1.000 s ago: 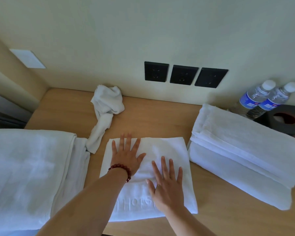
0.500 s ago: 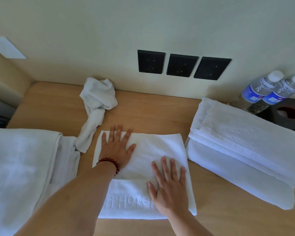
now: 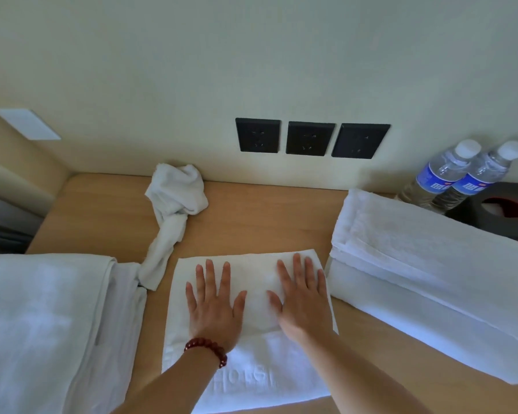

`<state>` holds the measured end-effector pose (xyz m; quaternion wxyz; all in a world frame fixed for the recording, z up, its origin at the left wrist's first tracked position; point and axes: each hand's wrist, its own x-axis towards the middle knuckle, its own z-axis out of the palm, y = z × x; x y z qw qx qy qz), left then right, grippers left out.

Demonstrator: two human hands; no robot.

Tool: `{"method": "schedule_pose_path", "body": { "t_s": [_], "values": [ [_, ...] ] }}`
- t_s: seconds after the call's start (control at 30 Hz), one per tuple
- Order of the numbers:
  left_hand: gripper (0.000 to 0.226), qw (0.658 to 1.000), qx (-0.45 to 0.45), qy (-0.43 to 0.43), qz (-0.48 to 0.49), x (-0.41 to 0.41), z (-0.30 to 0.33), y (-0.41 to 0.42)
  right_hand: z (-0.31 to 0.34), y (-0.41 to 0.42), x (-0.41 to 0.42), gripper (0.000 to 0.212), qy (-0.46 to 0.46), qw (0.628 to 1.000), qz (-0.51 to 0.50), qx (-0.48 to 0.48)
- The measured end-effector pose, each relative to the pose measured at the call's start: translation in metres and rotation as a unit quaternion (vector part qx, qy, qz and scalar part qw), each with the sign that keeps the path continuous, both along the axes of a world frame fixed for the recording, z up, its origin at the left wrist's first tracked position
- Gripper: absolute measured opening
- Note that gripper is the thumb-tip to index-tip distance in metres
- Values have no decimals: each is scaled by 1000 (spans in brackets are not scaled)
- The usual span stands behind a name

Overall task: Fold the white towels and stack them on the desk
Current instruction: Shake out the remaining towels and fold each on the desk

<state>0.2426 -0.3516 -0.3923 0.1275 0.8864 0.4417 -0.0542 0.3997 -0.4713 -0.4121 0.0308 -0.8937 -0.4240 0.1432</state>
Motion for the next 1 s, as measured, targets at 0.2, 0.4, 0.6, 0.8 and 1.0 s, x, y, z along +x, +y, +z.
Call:
{"method": "schedule_pose_path", "body": {
  "t_s": [0.2,0.4,0.6,0.8,1.0],
  "values": [
    [70,995,4,70,-66,-27,-18,-23,1,16,19,77,1,1000,8,-20],
    [71,993,-23,98,-68,1,-12,14,3,32,31,77,0,999,-12,-38],
    [68,984,-39,127,-120,-11,-3,26,11,50,44,76,67,994,-2,-88],
    [72,995,-17,71,67,-11,9,87,22,54,61,66,73,995,-41,-55],
    [66,994,33,104,-13,-1,8,115,53,72,81,55,72,995,-41,-61]
  ]
}}
